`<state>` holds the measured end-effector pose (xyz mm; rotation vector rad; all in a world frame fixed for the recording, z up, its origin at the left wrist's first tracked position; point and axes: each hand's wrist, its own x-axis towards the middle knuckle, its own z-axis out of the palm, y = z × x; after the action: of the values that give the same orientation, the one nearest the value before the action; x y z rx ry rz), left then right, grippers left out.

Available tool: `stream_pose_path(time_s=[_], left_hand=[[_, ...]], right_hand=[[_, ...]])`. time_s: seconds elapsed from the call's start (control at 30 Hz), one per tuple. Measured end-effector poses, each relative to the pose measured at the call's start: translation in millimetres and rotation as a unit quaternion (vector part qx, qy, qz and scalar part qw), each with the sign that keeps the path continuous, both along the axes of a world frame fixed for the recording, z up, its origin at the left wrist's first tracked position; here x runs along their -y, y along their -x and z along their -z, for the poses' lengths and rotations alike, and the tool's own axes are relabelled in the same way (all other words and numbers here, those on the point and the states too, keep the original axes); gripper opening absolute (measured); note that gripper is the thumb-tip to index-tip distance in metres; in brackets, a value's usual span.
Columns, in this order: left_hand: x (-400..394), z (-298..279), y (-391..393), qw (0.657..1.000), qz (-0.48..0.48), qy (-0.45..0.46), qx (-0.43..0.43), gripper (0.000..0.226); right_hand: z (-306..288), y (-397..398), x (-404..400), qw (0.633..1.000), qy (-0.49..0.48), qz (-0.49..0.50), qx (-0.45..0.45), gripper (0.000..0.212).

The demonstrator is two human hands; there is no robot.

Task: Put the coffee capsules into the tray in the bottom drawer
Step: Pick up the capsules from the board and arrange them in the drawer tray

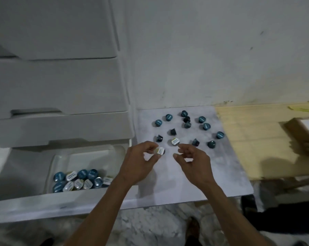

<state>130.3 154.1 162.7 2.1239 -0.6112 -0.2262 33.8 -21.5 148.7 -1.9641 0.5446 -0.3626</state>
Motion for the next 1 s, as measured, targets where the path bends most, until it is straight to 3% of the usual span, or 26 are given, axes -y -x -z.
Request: stream_pose_path(time_s=[0.27,0.4,0.53,0.67,0.77,1.0], left_hand=[[85.4,66.2,-2.4,0.992,-0.117,-0.049,-0.01,0.032],[94.8,89.8,-1.0,0.977,-0.192,-0.087,-0.027,0.033],[101.6,111.7,-7.0,0.97,-0.189,-0.153,-0.001,0.038],[105.2,154.6,-15.2,0.964,-0.221,-0.136,-0.05,0.047],[107.9,170.5,-12.7,0.962,-0.24,-0.126,-0.04,0.047],[107.4,188.6,-13.5,0.959,-0.263,-0.101,-0.004,0.033]], right_hand=[[47.8,-22.9,107.9,0.998,0.018,-0.036,-0.047,0.029],[76.0,-47.0,116.2,0.991,0.035,-0.089,-0.094,0.032],[108.7,-69.9,114.2,0.983,0.064,-0.131,-0.112,0.035],[145.3,-88.2,110.4,0.979,0.081,-0.147,-0.115,0.043],[165.9,-97.6,108.5,0.975,0.117,-0.149,-0.114,0.048],[181.3,-103.4,103.8,0.976,0.164,-0.127,-0.07,0.032]])
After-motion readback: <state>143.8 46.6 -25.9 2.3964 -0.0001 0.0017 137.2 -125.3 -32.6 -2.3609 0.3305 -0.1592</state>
